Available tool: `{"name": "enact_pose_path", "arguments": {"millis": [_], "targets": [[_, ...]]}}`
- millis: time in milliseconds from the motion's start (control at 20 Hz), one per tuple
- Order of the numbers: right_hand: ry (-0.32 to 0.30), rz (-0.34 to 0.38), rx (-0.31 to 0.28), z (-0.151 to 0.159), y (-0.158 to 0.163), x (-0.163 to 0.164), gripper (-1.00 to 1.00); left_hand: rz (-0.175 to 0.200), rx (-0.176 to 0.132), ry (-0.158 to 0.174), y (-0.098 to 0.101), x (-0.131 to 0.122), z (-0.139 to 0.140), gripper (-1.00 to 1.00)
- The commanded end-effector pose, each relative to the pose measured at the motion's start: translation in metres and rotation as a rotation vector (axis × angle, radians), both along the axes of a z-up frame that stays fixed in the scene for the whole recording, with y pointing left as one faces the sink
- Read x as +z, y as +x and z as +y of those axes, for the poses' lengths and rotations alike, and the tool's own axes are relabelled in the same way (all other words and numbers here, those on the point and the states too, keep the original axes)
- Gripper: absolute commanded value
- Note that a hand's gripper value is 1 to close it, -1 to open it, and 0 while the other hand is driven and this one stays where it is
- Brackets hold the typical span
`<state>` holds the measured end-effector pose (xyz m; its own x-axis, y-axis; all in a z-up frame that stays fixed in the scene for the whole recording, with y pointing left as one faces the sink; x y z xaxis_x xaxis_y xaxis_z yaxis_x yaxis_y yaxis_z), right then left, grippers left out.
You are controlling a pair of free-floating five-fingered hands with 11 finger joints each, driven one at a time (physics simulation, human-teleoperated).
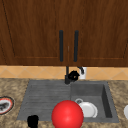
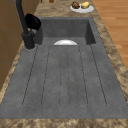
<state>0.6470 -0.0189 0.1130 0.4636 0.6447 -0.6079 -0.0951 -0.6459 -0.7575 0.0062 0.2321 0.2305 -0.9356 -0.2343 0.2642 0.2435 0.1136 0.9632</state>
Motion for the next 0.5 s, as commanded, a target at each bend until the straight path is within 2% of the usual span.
{"name": "enact_pose_path", "arguments": {"millis": [0,150,450], "targets": [[-0.018,0.075,0.0,0.0306,-0.0001,0.017,1.0,0.0,0.0,0.0,0.0,0.0,0.0,0.0],[-0.061,0.108,-0.028,0.0342,0.0041,0.0159,1.0,0.0,0.0,0.0,0.0,0.0,0.0,0.0],[-0.064,0.101,-0.054,0.0363,0.0041,0.0162,1.0,0.0,0.0,0.0,0.0,0.0,0.0,0.0]]}}
